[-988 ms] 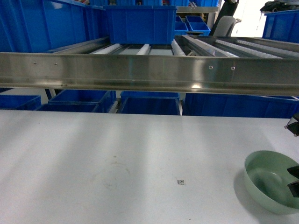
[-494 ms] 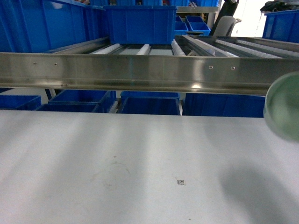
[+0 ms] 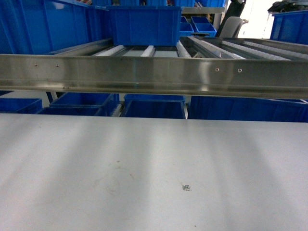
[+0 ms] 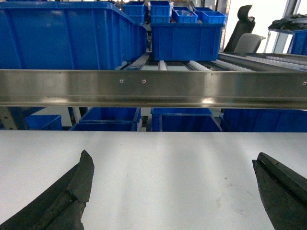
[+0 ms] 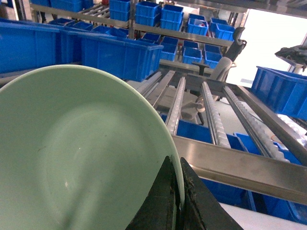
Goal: Place green bowl on second shelf with right arm
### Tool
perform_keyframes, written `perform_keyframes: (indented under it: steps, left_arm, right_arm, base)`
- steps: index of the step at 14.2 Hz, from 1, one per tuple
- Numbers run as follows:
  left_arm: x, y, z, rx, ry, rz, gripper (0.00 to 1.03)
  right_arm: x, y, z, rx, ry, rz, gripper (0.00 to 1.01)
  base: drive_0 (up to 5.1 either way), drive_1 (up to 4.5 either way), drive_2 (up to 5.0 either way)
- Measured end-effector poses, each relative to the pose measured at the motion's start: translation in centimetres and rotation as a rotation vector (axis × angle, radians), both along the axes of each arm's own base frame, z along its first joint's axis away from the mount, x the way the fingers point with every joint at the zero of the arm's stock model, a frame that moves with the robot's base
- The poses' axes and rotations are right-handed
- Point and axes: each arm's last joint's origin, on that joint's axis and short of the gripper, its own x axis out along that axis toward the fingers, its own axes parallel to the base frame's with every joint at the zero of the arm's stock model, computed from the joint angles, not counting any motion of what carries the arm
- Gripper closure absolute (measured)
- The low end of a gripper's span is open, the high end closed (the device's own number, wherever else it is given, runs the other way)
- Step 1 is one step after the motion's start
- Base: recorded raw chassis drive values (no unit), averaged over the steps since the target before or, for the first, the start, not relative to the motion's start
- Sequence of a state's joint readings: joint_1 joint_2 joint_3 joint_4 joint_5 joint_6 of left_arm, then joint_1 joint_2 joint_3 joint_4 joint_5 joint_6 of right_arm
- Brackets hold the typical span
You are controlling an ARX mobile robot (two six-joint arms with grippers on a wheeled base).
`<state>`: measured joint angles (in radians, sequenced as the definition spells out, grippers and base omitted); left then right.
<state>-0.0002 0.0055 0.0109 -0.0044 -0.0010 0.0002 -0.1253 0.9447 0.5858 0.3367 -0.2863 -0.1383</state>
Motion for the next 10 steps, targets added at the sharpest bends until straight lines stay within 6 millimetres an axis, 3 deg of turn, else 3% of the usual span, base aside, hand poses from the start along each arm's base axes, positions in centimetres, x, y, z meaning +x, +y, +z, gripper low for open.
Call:
perform_keyframes:
  steps: [1, 10]
  left_arm:
    - [0.00, 0.00, 0.01, 0.000, -0.002, -0.001, 0.05]
    - [0.00, 0.00, 0.00, 0.000, 0.000, -0.001, 0.05]
  right_arm:
    - [-0.06, 0.00, 0.20, 0.005, -0.012, -0.002, 0.99]
    - [0.15, -0.16, -0.24, 0.016, 0.013, -0.012, 0.99]
  base:
    - [0.0, 0.00, 0.0]
    - [-4.5, 0.50, 4.0]
